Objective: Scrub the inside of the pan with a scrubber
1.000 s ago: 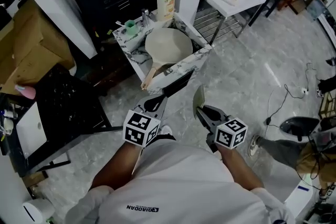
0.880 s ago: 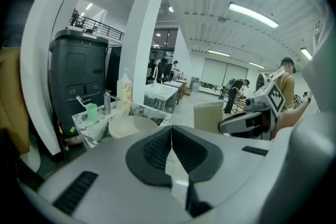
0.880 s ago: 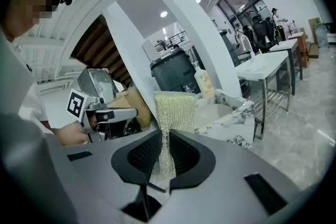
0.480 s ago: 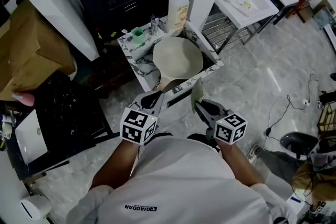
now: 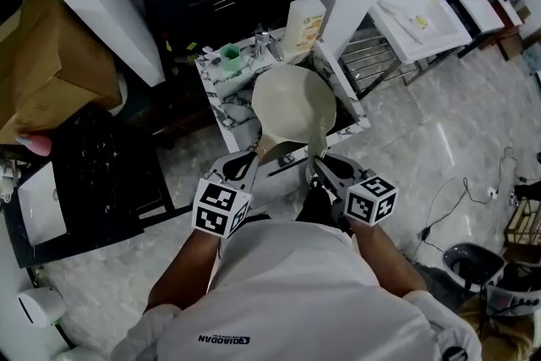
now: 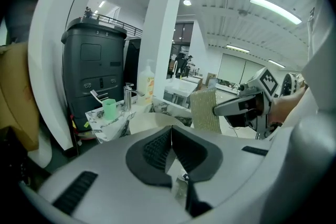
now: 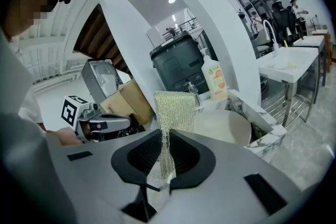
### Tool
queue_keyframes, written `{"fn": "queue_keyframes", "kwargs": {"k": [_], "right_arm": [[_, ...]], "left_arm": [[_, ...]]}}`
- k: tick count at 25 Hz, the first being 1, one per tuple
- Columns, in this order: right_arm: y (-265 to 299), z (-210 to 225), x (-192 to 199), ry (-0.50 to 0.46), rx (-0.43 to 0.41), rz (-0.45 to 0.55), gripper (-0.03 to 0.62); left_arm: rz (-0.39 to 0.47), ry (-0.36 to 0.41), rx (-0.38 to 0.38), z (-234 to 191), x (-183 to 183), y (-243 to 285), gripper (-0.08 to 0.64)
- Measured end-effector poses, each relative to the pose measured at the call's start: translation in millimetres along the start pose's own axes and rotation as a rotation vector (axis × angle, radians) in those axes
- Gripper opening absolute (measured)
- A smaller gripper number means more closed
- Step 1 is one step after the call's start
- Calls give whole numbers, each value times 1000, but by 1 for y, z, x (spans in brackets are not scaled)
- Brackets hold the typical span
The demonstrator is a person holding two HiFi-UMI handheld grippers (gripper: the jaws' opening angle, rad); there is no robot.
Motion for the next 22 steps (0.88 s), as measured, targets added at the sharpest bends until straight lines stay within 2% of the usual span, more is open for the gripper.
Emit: {"fn": "queue_keyframes", "kwargs": {"k": [6, 10, 15, 19, 22], "right_arm": [[19, 63, -51, -82, -77, -91, 64], [34, 106, -86, -153, -148, -176, 64], [50, 155, -119, -173, -245, -229, 64], [64, 183, -130, -192, -311, -265, 63], [75, 194, -132, -197, -349, -304, 64]], "left_arm": [[-41, -89, -115, -8, -18, 36, 15], [-81, -179, -198, -10, -31, 62, 15], [-133, -269, -294, -10, -38, 97, 17], [-225, -245, -362, -1, -38, 122, 17], [-396, -140, -373, 2, -26, 146, 18]]}}
Point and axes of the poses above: the fingertips, and each gripper's own axes: y forward along the fingers, z to its right, x out of its underside, the point moved 9 cm from there along -y, backward along the fingers, and after that the axes turned 14 degrees about -z, right-handed, at the moved point
